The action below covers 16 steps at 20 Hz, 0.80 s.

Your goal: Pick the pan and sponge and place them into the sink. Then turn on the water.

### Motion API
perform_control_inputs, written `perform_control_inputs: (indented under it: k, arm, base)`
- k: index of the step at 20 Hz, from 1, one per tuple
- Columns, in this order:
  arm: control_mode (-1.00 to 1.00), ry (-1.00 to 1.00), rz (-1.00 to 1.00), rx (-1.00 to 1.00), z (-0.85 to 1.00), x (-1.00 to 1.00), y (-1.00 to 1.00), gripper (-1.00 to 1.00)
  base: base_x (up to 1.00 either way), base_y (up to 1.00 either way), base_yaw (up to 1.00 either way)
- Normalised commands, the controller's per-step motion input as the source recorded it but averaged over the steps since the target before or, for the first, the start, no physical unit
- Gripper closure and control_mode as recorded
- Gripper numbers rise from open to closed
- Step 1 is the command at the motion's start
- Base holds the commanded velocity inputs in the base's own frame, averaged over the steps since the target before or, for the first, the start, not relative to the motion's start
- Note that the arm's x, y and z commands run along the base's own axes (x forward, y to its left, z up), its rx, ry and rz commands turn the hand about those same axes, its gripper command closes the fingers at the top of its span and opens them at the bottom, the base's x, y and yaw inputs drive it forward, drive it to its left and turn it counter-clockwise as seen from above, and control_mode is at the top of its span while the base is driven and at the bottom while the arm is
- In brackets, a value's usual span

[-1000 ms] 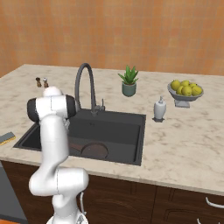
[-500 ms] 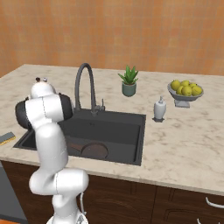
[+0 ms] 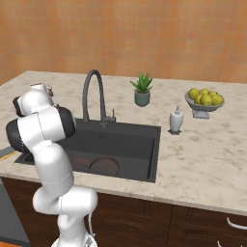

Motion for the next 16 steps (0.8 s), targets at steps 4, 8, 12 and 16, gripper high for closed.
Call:
perform_control_inputs:
  k: [4, 8, 12, 16]
  arm:
    - [-1.0, 0.0, 0.0, 0.24, 0.01, -0.38, 0.51, -1.0]
    - [-1.0, 0.0, 0.0, 0.23, 0.0, -0.27, 0.47, -1.0]
    - [-1.0, 0.0, 0.01, 0.06, 0.0, -0.28, 0.5, -1.0]
    - [-1.0, 0.01, 0.05, -0.02, -0.03, -0.16, 0.55, -1.0]
  base:
    - [0.0, 0.0, 0.0]
    - [0.0, 0.0, 0.0]
    - [0.0, 0.0, 0.0]
    - [0.0, 0.0, 0.0]
